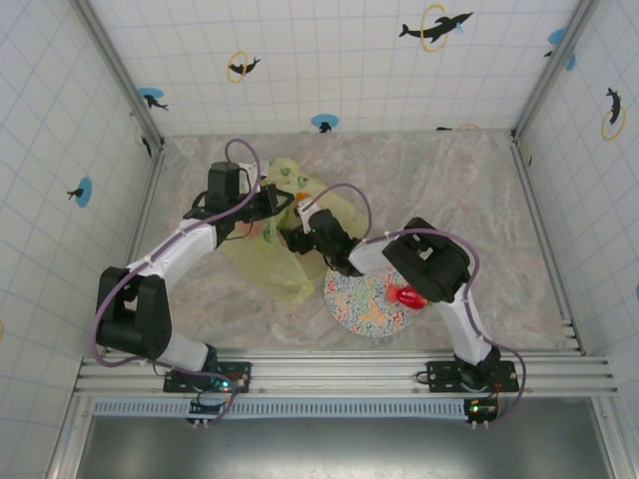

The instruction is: Place the fruits into the plastic bag

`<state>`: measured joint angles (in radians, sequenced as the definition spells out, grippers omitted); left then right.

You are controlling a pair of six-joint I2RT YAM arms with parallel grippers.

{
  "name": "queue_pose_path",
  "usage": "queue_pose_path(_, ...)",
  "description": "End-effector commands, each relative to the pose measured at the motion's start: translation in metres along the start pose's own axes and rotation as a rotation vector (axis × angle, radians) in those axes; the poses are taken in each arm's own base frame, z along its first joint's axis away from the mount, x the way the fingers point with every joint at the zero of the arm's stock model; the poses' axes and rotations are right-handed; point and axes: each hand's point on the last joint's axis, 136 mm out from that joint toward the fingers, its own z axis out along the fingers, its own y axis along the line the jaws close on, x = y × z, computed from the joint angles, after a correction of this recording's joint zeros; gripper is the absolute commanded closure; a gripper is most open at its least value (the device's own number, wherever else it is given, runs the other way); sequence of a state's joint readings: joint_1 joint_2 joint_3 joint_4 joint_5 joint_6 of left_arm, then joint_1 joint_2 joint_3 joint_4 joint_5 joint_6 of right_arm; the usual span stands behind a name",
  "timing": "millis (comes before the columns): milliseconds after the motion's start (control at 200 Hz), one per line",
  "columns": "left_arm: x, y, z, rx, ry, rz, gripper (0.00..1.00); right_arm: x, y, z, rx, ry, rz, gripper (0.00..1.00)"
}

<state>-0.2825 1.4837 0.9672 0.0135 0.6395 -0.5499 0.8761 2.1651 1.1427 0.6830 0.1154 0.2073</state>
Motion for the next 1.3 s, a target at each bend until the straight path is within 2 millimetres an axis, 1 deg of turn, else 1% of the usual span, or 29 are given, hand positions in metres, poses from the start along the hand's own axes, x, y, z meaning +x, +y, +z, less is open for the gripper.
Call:
queue_pose_path(0,-0.002,-0.008,-0.005,0.024,-0.011,0.019,1.0,-0.037,0.007,-0.024,-0.033,-0.08,0.002,0.16)
queue_pose_path(95,-0.001,-0.009,-0.005,0.025,-0.012,0.021,1.0,-0.036,0.008,-0.035,-0.044,-0.065,-0.01,0.15)
queue_pose_path(190,-0.001,-0.008,-0.005,0.022,-0.011,0.019,1.0,-0.034,0.011,-0.043,-0.059,-0.046,-0.024,0.12)
queue_pose_path(335,-0.001,-0.007,-0.005,0.021,-0.012,0.02,1.0,-0.021,0.009,-0.057,-0.056,0.011,-0.063,0.1)
queue_pose_path(425,-0.002,-0.007,-0.005,0.02,-0.012,0.021,1.0,-0.009,0.005,-0.069,-0.048,0.054,-0.086,0.1)
queue_pose_path(541,-0.001,-0.007,-0.004,0.021,-0.009,0.018,1.0,0.012,0.001,-0.084,-0.046,0.116,-0.105,0.11)
queue_pose_path(606,0.0,-0.006,-0.004,0.021,-0.007,0.016,1.0,0.025,-0.002,-0.088,-0.037,0.158,-0.113,0.13)
queue_pose_path(651,0.0,-0.006,-0.003,0.021,-0.005,0.013,1.0,0.035,-0.005,-0.088,-0.033,0.187,-0.122,0.16)
queue_pose_path(696,0.0,-0.005,-0.003,0.02,-0.005,0.012,1.0,0.041,-0.005,-0.085,-0.034,0.208,-0.129,0.22)
queue_pose_path(756,0.0,-0.005,-0.003,0.019,-0.004,0.01,1.0,0.043,-0.003,-0.079,-0.041,0.222,-0.136,0.32)
queue_pose_path(836,0.001,-0.004,-0.002,0.018,-0.002,0.009,1.0,0.037,-0.003,-0.067,-0.038,0.217,-0.139,0.43)
queue_pose_path(916,0.0,-0.005,-0.003,0.018,-0.003,0.012,1.0,0.033,-0.001,-0.052,-0.04,0.216,-0.141,0.52)
queue_pose_path(991,-0.001,-0.005,-0.003,0.017,-0.005,0.016,1.0,0.028,0.001,-0.037,-0.042,0.211,-0.138,0.55)
queue_pose_path(1026,0.0,-0.005,-0.003,0.018,-0.004,0.015,1.0,0.022,0.004,-0.03,-0.046,0.198,-0.136,0.56)
queue_pose_path(1111,-0.001,-0.006,-0.003,0.02,-0.005,0.015,1.0,0.009,0.009,-0.014,-0.06,0.165,-0.126,0.57)
queue_pose_path(1191,-0.001,-0.007,-0.004,0.02,-0.007,0.018,1.0,0.002,0.014,0.001,-0.072,0.144,-0.11,0.58)
queue_pose_path(1241,-0.001,-0.007,-0.004,0.02,-0.007,0.018,1.0,-0.001,0.015,0.009,-0.074,0.135,-0.096,0.58)
queue_pose_path(1296,-0.001,-0.007,-0.004,0.021,-0.007,0.019,1.0,-0.003,0.017,0.012,-0.076,0.129,-0.086,0.58)
